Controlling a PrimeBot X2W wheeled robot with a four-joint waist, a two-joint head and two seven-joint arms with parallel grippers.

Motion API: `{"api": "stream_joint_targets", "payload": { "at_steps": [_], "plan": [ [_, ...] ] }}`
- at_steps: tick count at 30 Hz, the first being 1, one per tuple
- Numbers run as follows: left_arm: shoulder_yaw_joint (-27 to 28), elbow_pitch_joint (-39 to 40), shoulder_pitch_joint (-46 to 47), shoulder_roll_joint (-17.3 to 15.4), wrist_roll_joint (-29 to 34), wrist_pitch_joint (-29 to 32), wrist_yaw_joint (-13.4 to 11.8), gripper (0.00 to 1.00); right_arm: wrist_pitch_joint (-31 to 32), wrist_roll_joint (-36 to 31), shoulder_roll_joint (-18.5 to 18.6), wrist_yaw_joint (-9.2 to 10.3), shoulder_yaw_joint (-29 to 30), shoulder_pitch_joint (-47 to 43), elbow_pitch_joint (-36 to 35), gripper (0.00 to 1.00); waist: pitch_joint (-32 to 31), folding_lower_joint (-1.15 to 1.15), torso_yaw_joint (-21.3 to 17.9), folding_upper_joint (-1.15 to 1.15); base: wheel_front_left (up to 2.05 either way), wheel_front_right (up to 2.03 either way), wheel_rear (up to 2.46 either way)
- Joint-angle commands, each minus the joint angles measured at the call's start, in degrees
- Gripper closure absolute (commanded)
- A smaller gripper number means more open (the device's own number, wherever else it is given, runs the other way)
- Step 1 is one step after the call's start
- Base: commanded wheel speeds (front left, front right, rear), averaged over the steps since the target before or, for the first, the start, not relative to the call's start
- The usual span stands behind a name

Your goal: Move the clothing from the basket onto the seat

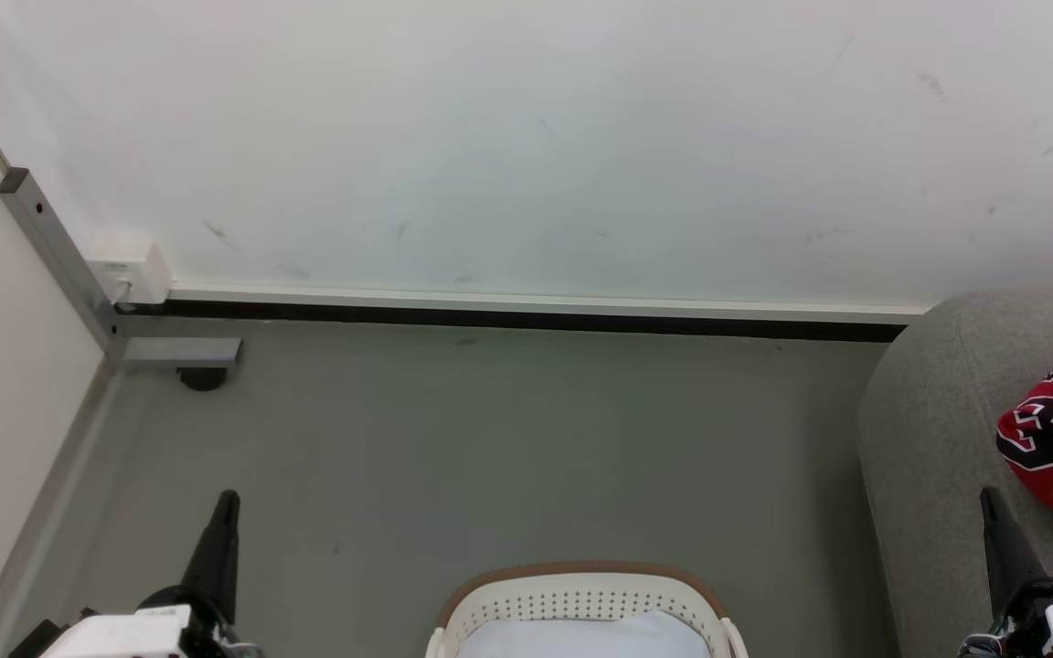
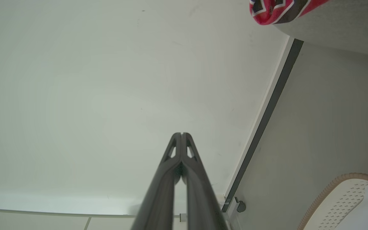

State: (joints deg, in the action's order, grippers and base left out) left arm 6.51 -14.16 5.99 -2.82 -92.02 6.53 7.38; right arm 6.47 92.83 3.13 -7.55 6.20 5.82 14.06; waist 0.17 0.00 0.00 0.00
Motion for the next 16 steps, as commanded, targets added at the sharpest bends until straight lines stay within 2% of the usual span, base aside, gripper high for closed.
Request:
{"api": "stream_joint_targets", "payload": {
  "at_steps": [1, 16],
  "plan": [
    [0.1, 0.2, 0.5, -0.1, -0.7, 0.2, 0.2, 1.0, -0.1, -0.4, 0.0, 0.12, 0.3, 0.7, -0.1, 1.0, 0.0, 0.0, 0.0, 0.0, 0.0, 0.0, 0.0],
    [0.1, 0.2, 0.5, -0.1, -0.7, 0.2, 0.2, 1.0, 0.0, -0.4, -0.1, 0.12, 0.3, 0.7, -0.1, 1.0, 0.0, 0.0, 0.0, 0.0, 0.0, 0.0, 0.0]
  ]
}}
